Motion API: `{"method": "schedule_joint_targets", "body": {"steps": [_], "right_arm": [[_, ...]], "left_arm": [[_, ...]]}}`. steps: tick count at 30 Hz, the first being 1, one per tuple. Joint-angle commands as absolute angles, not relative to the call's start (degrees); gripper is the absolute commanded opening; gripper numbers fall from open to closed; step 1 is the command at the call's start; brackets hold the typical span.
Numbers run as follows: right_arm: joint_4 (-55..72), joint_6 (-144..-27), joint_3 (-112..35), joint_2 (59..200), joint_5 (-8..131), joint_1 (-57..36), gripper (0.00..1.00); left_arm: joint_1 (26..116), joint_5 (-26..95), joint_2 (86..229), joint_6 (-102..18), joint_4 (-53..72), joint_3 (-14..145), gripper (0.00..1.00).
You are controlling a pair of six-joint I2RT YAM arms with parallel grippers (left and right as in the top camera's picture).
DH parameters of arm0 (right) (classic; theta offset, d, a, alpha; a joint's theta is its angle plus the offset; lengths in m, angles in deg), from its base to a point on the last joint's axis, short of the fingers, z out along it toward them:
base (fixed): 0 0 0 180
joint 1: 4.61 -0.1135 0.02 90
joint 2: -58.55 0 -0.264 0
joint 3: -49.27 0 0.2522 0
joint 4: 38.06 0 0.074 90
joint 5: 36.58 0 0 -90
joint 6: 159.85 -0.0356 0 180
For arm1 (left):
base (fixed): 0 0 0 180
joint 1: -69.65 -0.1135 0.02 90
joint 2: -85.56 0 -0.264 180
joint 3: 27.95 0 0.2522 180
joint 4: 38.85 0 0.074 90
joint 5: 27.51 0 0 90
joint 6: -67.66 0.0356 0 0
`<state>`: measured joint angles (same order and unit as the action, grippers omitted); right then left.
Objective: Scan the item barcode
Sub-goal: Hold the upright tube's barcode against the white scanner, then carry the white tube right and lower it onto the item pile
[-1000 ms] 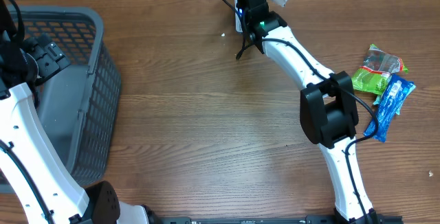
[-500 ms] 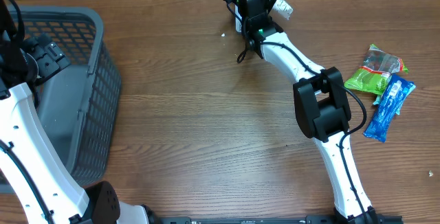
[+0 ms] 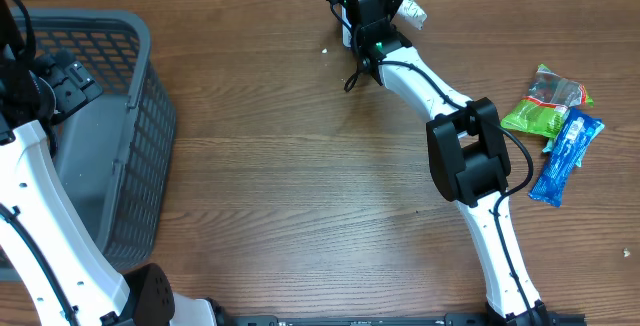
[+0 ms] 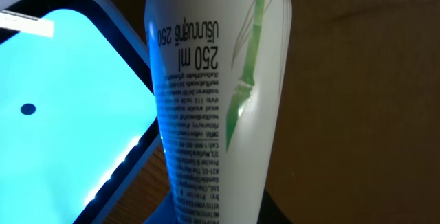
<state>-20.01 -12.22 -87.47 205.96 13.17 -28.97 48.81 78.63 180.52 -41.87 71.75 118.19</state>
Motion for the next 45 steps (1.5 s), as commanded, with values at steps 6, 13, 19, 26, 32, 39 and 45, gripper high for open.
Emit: {"method": "schedule_joint_targets", "body": {"steps": [6,13,19,26,32,39,45], "right_arm": [[-20.71,-13.08,-88.46,204.04,10.33,-30.04,0.04],[-14.5,-16.16,-88.46,201.55,10.64,-32.01,0.04],[-9.06,-21.53,-88.46,199.08,11.05,-33.43,0.04],[2.2,-30.06,-88.48,189.02,15.6,-36.27,0.04],[17.57,-47.74,-88.48,179.06,23.38,-37.02,0.04],[39.84,-85.29,-88.48,167.69,35.16,-28.73,0.04],[54.53,-105.79,-88.17,168.35,36.87,-15.07,0.04]], "left_arm": [[48.68,79.4,180.7,-41.63,71.7,118.19,1.0],[48.68,79.4,180.7,-41.63,71.7,118.19,1.0],[48.68,79.4,180.7,-41.63,71.7,118.19,0.99],[48.68,79.4,180.7,-41.63,71.7,118.19,1.0],[48.68,79.4,180.7,-41.63,71.7,118.19,1.0],[48.68,79.4,180.7,-41.63,71.7,118.19,0.99],[48.68,79.4,180.7,-41.63,71.7,118.19,1.0]]}}
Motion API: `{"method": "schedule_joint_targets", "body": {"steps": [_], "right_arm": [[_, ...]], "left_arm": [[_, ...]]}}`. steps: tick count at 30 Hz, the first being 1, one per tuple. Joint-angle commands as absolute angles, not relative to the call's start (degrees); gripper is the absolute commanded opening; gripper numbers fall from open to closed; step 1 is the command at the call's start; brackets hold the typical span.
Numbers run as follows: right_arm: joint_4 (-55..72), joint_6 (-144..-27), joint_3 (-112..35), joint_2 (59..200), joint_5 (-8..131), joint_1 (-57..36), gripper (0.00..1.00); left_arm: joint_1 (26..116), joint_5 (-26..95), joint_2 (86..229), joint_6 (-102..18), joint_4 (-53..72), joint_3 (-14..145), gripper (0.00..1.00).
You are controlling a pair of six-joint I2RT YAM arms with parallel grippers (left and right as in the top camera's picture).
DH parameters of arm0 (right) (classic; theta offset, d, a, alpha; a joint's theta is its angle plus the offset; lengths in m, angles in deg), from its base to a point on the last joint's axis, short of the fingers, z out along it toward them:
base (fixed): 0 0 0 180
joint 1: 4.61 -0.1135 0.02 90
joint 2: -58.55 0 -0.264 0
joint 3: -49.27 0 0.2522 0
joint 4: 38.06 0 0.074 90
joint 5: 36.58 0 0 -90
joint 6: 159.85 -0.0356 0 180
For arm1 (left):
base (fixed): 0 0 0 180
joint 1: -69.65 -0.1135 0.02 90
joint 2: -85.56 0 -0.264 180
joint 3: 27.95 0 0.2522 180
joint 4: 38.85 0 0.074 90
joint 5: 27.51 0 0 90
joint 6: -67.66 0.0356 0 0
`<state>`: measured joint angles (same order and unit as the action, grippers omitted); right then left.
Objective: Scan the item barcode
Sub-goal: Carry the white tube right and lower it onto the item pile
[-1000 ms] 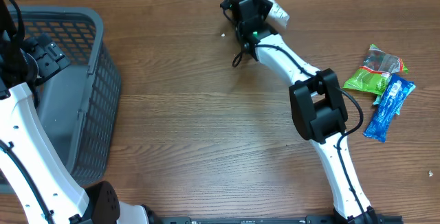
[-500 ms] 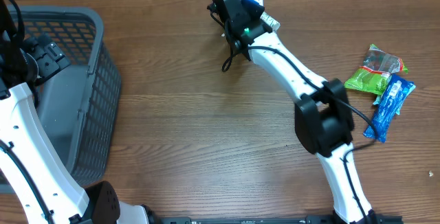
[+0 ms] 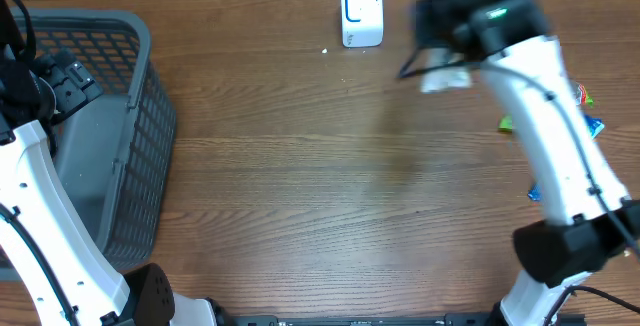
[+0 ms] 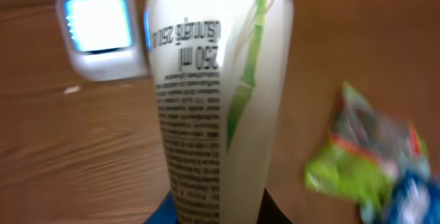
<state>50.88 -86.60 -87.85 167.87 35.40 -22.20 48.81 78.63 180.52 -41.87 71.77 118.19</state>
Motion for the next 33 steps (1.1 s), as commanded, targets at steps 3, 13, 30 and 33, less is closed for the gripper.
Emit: {"method": "schedule_joint_targets", "body": {"steps": [3,13,30,33], "right_arm": [[57.85,-109.14,-84.98,169.99,38.53,-6.04,0.04],[48.23,-114.3,-63.23,170.14,47.14,9.65,0.04],[43.05,-110.8,-58.27,170.1,48.06,16.64,0.65],[43.23,-106.91,-58.62,169.77,51.9,16.62,0.82]], "left_arm": [[48.68,79.4,180.7,-41.63,71.7,118.19,1.0],[48.68,79.4,180.7,-41.63,71.7,118.19,1.0],[48.68,79.4,180.7,-41.63,71.7,118.19,1.0],[48.68,79.4,180.7,-41.63,71.7,118.19,0.99]]}}
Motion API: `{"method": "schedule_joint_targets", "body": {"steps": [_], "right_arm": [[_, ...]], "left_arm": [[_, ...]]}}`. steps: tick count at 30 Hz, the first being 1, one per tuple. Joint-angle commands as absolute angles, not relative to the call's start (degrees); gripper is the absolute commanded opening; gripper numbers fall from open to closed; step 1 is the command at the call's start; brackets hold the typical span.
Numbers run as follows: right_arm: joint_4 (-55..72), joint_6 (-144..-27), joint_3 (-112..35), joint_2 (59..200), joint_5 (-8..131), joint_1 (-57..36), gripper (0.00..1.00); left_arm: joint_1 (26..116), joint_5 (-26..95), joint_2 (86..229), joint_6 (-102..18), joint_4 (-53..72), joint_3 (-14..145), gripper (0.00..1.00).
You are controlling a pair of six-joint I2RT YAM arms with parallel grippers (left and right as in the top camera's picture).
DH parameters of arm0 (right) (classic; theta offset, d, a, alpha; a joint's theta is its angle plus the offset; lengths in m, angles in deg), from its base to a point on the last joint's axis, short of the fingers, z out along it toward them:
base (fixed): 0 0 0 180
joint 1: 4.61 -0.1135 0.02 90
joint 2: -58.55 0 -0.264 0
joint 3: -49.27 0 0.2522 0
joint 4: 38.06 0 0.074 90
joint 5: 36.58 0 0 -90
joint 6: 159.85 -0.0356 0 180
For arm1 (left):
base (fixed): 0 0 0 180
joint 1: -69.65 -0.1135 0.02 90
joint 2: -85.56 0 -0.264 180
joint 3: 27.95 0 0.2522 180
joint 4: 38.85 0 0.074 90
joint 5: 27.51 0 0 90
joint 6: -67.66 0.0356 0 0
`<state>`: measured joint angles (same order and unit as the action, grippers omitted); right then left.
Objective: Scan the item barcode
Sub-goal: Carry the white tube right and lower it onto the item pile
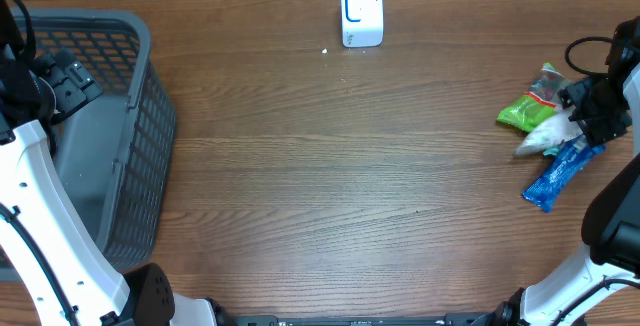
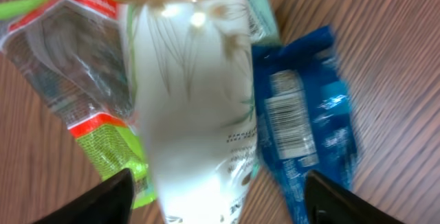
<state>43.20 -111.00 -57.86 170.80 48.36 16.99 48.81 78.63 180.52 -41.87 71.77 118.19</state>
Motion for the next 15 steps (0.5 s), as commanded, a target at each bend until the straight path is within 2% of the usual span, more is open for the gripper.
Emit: {"method": "schedule_joint_targets", "body": {"steps": [1,8,13,15], "right_arm": [[43.75,-105.42,-59.3,169.27,53.52,16.62,0.82],[47.47,-101.09,-63.85,162.4,56.73,15.79,0.84],[51.51,-91.63,-66.21,154.1,67.4,12.21,0.86],[55.38,-86.34,-66.21,148.26,69.48,7.51,0.89]], "left_arm": [[48.66,79.4,180.7,-41.63,71.7,118.19,0.99],[48.66,79.4,180.7,-41.63,71.7,118.19,0.99],[48.68,79.4,180.7,-41.63,71.7,118.19,1.0],[48.68,79.4,180.7,-41.63,71.7,118.19,0.99]]}}
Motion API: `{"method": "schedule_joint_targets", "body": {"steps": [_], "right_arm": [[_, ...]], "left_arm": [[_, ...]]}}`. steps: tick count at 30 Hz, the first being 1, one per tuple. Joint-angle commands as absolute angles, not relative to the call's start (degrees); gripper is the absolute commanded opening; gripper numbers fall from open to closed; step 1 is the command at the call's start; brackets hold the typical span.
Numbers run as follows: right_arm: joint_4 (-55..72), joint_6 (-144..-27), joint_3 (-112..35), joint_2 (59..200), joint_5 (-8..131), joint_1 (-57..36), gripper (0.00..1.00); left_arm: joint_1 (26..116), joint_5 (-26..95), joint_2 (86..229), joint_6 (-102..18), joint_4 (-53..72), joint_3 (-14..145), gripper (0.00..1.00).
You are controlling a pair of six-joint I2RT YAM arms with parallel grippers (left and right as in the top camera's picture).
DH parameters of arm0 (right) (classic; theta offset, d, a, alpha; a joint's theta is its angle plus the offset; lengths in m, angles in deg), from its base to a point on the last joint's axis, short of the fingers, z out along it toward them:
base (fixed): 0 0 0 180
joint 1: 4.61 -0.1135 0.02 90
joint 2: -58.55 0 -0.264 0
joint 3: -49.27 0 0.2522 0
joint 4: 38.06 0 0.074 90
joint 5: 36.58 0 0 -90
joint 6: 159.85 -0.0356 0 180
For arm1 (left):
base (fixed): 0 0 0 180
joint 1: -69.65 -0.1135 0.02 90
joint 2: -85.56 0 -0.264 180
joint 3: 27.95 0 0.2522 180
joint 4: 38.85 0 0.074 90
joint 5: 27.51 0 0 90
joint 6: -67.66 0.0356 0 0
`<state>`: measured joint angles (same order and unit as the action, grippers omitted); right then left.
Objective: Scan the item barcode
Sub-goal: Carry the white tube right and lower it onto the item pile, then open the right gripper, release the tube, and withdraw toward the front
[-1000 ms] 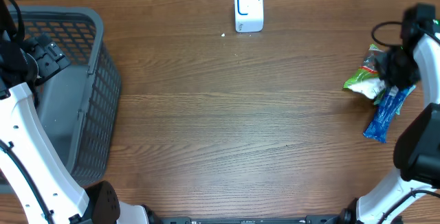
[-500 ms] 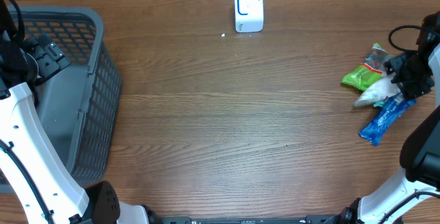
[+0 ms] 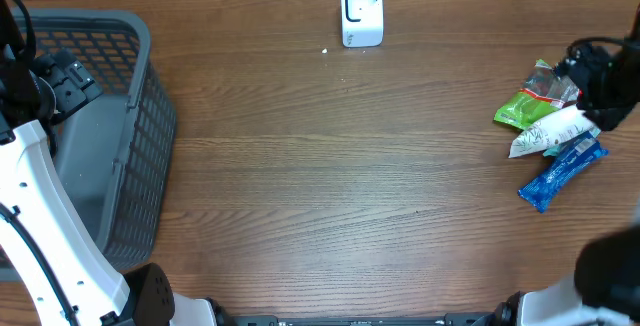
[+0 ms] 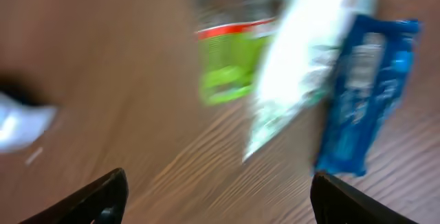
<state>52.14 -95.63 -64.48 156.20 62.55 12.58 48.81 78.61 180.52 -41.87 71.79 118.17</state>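
Observation:
The white tube [image 3: 548, 131] lies on the table between a green packet [image 3: 525, 106] and a blue packet [image 3: 560, 171]. The white scanner [image 3: 361, 11] stands at the back middle. My right gripper [image 3: 600, 84] hangs just behind and to the right of the tube, apart from it. The blurred right wrist view shows the tube [image 4: 309, 66] well ahead of the right gripper [image 4: 220, 203], whose jaws stand wide open with only bare wood between them. My left gripper [image 3: 62, 78] hangs over the basket at the far left; its jaws do not show clearly.
A grey mesh basket [image 3: 140, 136] takes up the left side of the table. The green packet [image 4: 230, 66] and the blue packet [image 4: 364, 100] flank the tube at the right edge. A cardboard wall runs along the back.
My right gripper has drawn back from the tube, which was between its wide jaws over the packets. The tube now lies free on the table. The left arm has not moved.
My right gripper first held the tube right up against the lit scanner at the back. Then it held the tube in the air to the right of the scanner. Then it was down at the packets with its jaws wide, and now it is clear of the tube.

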Motion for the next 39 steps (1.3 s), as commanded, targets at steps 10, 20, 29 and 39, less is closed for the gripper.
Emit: {"method": "schedule_joint_targets", "body": {"steps": [10,20,29,39], "right_arm": [[62.37,-84.81,-66.21,129.9,65.45,-11.16,1.0],[70.2,-85.64,-66.21,121.81,65.48,-14.11,1.0],[72.73,-84.99,-66.14,119.26,72.78,-14.09,1.0],[72.56,-84.55,-66.16,119.26,73.69,-14.09,1.0]], "left_arm": [[48.68,79.4,180.7,-41.63,71.7,118.19,1.0],[48.68,79.4,180.7,-41.63,71.7,118.19,1.0],[48.68,79.4,180.7,-41.63,71.7,118.19,1.0],[48.66,79.4,180.7,-41.63,71.7,118.19,1.0]]}}
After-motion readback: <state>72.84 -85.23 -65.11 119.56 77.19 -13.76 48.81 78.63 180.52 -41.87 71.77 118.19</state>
